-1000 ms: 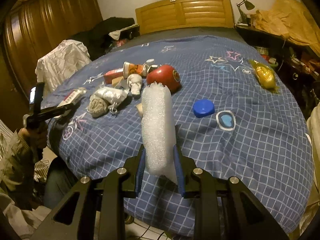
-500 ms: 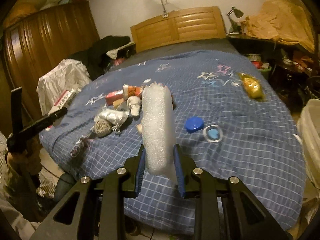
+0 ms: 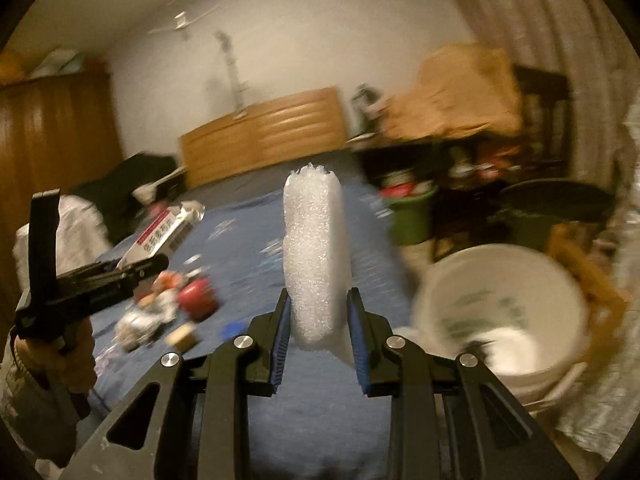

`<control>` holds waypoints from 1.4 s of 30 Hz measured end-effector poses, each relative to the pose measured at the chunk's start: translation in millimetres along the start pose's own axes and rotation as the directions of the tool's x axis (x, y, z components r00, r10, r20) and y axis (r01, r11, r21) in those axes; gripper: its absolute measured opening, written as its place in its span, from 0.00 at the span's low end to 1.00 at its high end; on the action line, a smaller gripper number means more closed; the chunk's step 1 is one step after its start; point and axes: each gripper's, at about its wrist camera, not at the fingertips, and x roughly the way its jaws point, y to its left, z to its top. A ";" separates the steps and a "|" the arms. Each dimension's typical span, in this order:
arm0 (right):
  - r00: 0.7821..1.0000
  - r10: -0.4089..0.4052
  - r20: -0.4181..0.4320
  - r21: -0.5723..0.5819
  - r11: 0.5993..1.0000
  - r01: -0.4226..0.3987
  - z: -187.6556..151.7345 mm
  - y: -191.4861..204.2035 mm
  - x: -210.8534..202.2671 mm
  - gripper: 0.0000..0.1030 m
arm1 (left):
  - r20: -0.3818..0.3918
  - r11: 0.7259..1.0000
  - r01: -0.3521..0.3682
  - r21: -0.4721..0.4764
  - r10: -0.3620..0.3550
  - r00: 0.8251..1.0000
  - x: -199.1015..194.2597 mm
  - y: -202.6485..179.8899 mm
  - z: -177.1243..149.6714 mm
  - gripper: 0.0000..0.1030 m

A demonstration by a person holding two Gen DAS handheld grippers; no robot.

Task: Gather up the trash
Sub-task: 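Carry both items over the white bucket and open both tools to drop them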

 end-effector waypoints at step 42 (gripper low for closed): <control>0.920 -0.235 -0.314 0.105 0.954 0.280 14.6 -196.5 100.1 0.28 | -0.272 0.916 0.325 0.235 -0.259 0.927 184.3 -238.4 23.9 0.44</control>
